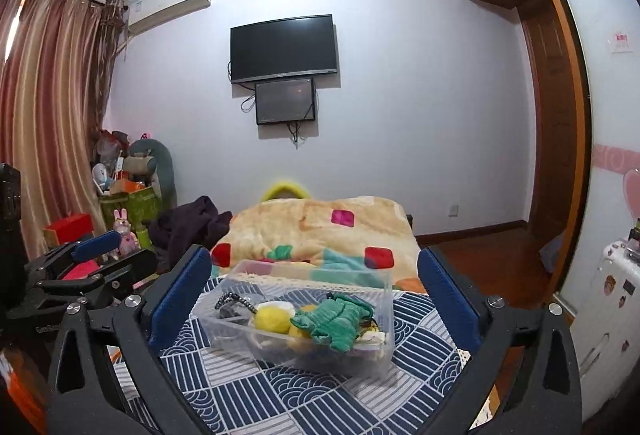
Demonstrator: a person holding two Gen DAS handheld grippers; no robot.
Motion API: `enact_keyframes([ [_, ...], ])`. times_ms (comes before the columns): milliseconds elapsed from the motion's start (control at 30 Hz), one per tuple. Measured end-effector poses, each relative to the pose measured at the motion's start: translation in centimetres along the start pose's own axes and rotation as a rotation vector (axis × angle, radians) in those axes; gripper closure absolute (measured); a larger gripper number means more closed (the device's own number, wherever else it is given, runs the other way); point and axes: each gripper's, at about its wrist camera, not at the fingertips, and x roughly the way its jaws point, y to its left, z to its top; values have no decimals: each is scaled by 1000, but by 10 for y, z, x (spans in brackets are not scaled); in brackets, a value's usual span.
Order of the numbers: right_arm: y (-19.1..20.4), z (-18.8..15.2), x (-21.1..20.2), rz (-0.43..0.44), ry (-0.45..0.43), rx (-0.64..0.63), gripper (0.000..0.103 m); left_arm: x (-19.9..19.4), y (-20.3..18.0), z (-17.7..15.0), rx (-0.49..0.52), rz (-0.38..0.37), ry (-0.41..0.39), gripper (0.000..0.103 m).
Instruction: Organize soft objects
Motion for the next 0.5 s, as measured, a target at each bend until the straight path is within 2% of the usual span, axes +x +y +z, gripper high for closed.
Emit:
enact_keyframes([
  [500,-1,-5,-5,14,17,22,0,-2,1,-1,2,10,-3,3],
])
